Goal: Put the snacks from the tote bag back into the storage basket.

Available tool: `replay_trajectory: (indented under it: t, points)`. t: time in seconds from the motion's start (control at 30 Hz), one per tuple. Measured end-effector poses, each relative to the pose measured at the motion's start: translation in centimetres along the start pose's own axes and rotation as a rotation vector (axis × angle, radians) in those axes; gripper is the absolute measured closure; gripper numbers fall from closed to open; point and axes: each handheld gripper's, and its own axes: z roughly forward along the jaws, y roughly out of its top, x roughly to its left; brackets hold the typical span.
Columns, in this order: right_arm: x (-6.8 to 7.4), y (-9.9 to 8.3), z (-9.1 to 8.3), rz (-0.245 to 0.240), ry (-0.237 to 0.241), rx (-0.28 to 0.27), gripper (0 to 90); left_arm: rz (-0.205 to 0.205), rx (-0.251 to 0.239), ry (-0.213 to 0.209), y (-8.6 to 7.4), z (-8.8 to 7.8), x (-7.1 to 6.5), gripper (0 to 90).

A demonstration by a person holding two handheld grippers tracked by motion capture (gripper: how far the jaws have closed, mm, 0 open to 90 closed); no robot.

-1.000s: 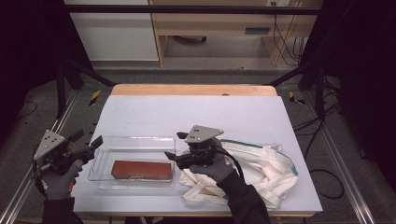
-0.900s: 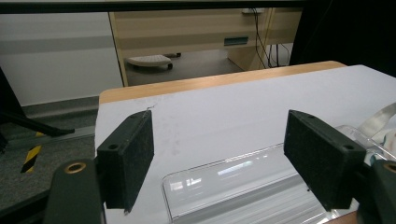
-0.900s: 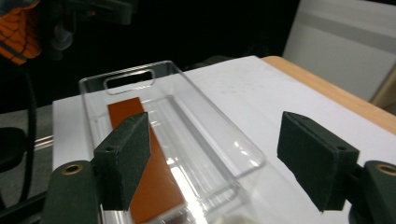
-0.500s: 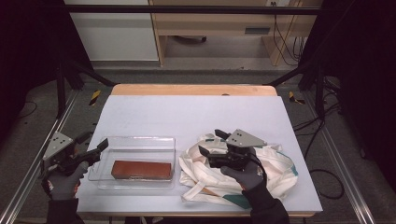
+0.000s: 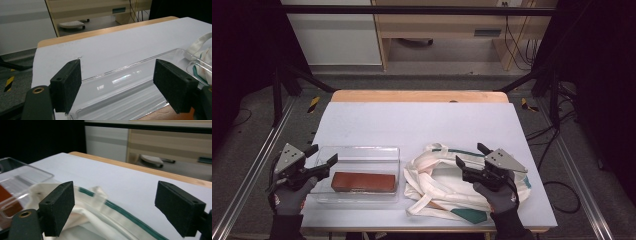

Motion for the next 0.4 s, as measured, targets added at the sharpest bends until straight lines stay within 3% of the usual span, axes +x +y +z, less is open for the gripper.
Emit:
replay_trajectory:
  t: [0.17, 0.2, 0.4]
  points:
    - [-1.1, -0.9, -0.9, 0.024, -0.027, 0.008, 16.5, 0.006, 0.003, -0.007, -0.2, 0.2, -0.2, 21.9]
    - [-1.7, -1.3, -1.4, 0.049, -0.030, 0.007, 16.6, 0.009, 0.004, -0.009, -0.3, 0.3, -0.2, 21.9]
    - [-3.2, -1.7, -2.1, 0.059, -0.060, 0.015, 16.7, 0.014, 0.008, -0.014, -0.5, 0.5, -0.2, 21.9]
